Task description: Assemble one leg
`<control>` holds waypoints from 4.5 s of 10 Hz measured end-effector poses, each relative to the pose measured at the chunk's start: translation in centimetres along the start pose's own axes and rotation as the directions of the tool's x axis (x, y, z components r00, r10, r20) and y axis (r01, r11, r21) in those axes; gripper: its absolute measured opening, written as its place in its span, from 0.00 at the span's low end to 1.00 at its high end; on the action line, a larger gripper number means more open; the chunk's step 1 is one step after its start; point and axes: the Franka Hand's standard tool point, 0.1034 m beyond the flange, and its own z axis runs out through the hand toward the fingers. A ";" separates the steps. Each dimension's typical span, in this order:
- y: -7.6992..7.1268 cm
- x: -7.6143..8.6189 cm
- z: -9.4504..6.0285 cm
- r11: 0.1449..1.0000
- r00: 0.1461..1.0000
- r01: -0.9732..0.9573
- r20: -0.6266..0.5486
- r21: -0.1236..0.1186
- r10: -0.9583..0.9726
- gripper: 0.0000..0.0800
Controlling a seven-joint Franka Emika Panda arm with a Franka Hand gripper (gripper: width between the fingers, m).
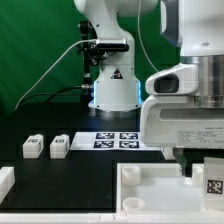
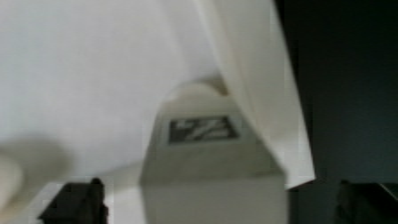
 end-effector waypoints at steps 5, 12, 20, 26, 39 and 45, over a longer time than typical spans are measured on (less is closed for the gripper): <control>0.0 -0.2 0.2 0.950 0.950 -0.313 0.008 0.003 0.313 0.40; 0.6 -0.6 0.3 -0.002 -0.004 -1.000 0.098 -0.021 0.995 0.37; 0.1 -0.4 0.5 0.461 0.464 -0.886 0.085 0.054 0.882 0.81; -0.7 -1.5 0.9 0.979 0.978 -0.202 0.056 0.009 0.201 0.81; -0.8 -0.2 0.9 -0.244 -0.252 -0.965 0.068 -0.100 0.965 0.37; -0.7 -0.4 1.0 -0.208 -0.214 -0.973 0.050 -0.095 0.976 0.62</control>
Offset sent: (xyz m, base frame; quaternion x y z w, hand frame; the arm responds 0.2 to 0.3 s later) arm 0.0000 0.0000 0.0000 0.0000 0.0000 0.2667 0.9638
